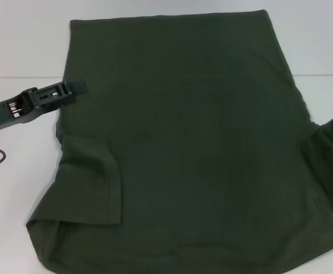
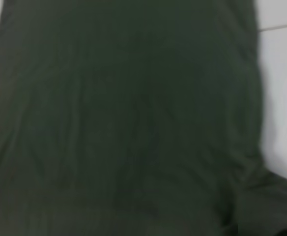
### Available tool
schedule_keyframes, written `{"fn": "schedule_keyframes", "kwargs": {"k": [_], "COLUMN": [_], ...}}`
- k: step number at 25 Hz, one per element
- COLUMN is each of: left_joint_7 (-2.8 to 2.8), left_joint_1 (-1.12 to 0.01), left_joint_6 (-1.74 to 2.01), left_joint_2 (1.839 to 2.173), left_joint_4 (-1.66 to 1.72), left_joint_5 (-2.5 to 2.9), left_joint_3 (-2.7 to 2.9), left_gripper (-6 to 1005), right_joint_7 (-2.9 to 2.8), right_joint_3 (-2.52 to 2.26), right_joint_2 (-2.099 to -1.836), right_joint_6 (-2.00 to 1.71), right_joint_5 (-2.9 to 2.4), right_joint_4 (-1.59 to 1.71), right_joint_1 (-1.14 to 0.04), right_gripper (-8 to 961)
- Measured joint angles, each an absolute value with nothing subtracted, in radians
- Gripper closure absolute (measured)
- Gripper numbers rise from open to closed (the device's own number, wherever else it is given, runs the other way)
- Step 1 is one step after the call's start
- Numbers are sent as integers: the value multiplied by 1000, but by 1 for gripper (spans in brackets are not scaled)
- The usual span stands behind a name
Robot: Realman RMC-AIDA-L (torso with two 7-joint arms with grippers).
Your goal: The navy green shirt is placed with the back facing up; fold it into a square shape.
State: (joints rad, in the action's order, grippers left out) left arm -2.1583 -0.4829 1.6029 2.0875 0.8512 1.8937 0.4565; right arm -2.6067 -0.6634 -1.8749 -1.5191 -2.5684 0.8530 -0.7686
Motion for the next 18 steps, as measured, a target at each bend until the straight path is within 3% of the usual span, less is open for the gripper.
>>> {"fn": "schedule_keyframes", "kwargs": {"k": [12, 18], "left_joint_7": [-2143, -2142], "left_joint_1": [-474, -469], "left_joint_6": [1590, 1590], "left_joint_2": [2086, 2086], "left_joint_4": [825, 825], "left_joint_5": [1878, 1877], "left_joint_3": [445, 419], "left_gripper": [263, 263], "right_joint_7": [-2601, -2569], "right_joint_3": [-707, -704], "right_joint_2": [-1924, -1929], "right_joint_6": [-1412, -1387], "right_joint_5": [-2570, -2562], "right_joint_4": [731, 670], "right_joint_1": [-883, -899], "right_gripper": [846, 836]}}
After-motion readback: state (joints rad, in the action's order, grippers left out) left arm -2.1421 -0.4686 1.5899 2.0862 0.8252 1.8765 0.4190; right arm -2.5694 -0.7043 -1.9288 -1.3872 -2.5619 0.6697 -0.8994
